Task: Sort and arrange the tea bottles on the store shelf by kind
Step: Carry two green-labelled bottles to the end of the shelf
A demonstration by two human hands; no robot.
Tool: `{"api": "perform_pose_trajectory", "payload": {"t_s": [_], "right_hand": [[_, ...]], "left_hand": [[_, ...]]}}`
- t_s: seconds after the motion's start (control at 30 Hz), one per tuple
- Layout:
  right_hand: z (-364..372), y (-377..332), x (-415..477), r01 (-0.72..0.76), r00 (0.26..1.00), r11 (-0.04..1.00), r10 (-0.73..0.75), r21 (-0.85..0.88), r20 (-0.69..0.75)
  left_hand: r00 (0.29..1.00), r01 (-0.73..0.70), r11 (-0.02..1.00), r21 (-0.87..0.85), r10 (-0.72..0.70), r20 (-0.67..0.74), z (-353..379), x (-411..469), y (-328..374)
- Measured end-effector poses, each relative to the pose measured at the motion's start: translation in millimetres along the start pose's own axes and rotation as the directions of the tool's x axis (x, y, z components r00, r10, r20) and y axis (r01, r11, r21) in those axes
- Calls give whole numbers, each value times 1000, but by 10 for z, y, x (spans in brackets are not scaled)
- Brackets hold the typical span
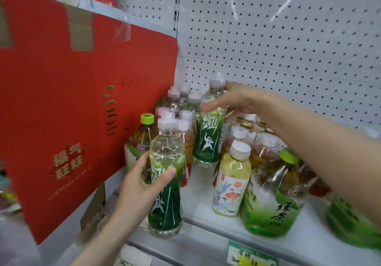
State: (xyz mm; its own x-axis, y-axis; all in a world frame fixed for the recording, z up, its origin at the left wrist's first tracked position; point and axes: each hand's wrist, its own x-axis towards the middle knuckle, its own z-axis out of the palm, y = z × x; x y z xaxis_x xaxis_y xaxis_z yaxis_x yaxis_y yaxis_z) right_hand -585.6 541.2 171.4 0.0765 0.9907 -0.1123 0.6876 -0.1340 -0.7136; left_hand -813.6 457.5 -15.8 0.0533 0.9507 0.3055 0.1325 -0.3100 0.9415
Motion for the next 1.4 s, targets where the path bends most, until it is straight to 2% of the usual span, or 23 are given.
{"api": "perform_pose_trajectory", "payload": {"t_s": [0.27,0.4,0.53,0.6,0.8,0.93,1.07,1.13,1.17,1.23,1.27,1.3,1.33,1.4], "right_hand": [[355,106,-95,-20,995,991,33,-135,92],[370,106,-225,-31,999,983,35,-179,19],[347,-2,-406,13,997,893,-44,-451,-58],[344,-19,-461,28,995,849,-73,-528,-64],[352,-2,-354,-5,990,866,-64,-500,-122],[389,-60,-158,-12,976,851,-103,-524,-190],[409,-7,-64,-32,981,818,-83,-575,-173],[434,44,-141,-37,971,821,-106,-570,-215],[455,74,-220,8,941,832,-194,-555,-279],[549,140,-460,201,791,871,-414,-448,-450],[627,172,-597,309,742,881,-460,-359,-488],[729,200,-741,379,763,889,-458,-257,-456],[851,235,-863,404,824,902,-431,-152,-367],[1079,345,-968,360,902,929,-370,-86,-224]], "left_hand": [[999,25,999,-41,-24,29,-39,-5,-92],[999,23,996,-83,-19,45,-34,0,-51],[997,16,995,-103,-9,71,-19,17,-43],[997,19,994,-110,-10,80,-7,19,-43],[995,23,996,-81,-15,101,-7,-17,-38],[992,18,991,-132,-1,128,5,-57,38],[991,21,984,-179,3,137,-12,-63,12],[991,-1,986,-169,24,135,-17,-60,-9],[991,-11,987,-162,33,133,-17,-62,-15],[991,-35,989,-146,53,122,-7,-45,-44],[991,-43,992,-121,57,119,7,-32,-41],[992,-57,994,-95,67,109,27,-17,-21],[992,-78,994,-77,85,97,53,0,-5],[986,-135,989,-53,139,92,132,28,48]]}}
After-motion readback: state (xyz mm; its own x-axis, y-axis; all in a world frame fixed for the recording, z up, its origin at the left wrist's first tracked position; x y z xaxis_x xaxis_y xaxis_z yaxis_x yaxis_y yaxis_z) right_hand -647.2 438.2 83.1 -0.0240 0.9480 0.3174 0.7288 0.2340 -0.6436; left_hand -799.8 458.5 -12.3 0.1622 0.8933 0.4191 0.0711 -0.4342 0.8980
